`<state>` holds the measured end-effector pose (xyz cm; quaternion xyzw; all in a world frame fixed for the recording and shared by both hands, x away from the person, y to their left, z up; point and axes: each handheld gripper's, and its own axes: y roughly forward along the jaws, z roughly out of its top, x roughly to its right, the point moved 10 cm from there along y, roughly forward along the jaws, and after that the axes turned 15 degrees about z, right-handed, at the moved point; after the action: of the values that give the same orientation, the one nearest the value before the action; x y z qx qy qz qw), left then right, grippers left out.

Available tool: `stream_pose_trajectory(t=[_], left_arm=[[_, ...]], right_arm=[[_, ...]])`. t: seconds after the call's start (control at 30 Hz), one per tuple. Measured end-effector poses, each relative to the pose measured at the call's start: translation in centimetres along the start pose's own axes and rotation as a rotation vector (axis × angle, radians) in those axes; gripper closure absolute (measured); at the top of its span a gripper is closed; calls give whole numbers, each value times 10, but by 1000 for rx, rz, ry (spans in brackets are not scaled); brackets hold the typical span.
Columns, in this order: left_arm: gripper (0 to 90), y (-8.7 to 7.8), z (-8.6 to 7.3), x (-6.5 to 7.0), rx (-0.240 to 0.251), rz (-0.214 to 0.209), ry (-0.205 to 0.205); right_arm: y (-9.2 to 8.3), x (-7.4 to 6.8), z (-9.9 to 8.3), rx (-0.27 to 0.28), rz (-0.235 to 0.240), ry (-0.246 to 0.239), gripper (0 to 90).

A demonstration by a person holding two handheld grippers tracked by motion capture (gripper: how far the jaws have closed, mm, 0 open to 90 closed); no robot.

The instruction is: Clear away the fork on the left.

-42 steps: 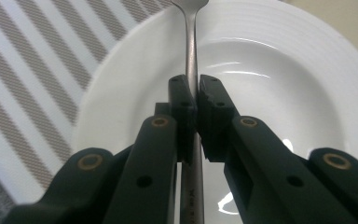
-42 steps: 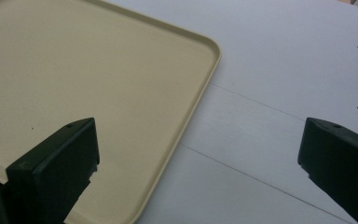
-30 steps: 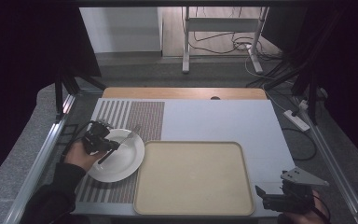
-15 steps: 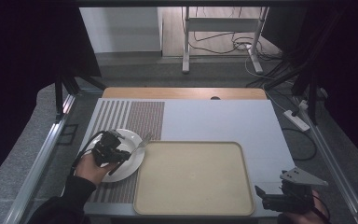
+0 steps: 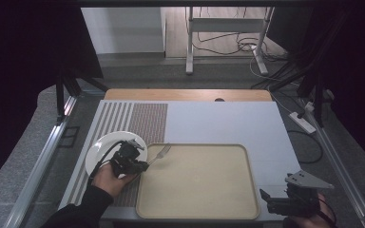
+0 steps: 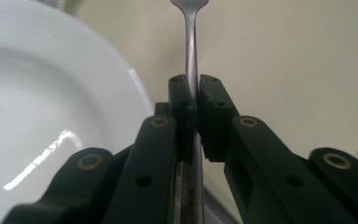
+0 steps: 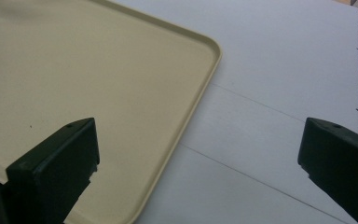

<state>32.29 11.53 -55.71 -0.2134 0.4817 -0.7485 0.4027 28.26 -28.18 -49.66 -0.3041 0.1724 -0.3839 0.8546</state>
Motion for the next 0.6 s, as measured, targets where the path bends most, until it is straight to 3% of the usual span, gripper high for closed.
stream_pose_trajectory(t=[0.27, 0.6], left_arm=[[839, 16, 3, 32, -33, 4, 55], [836, 38, -3, 47, -102, 5, 114]], right_arm=[[0, 0, 0, -1, 0, -6, 0], [1, -1, 0, -4, 1, -9, 0]])
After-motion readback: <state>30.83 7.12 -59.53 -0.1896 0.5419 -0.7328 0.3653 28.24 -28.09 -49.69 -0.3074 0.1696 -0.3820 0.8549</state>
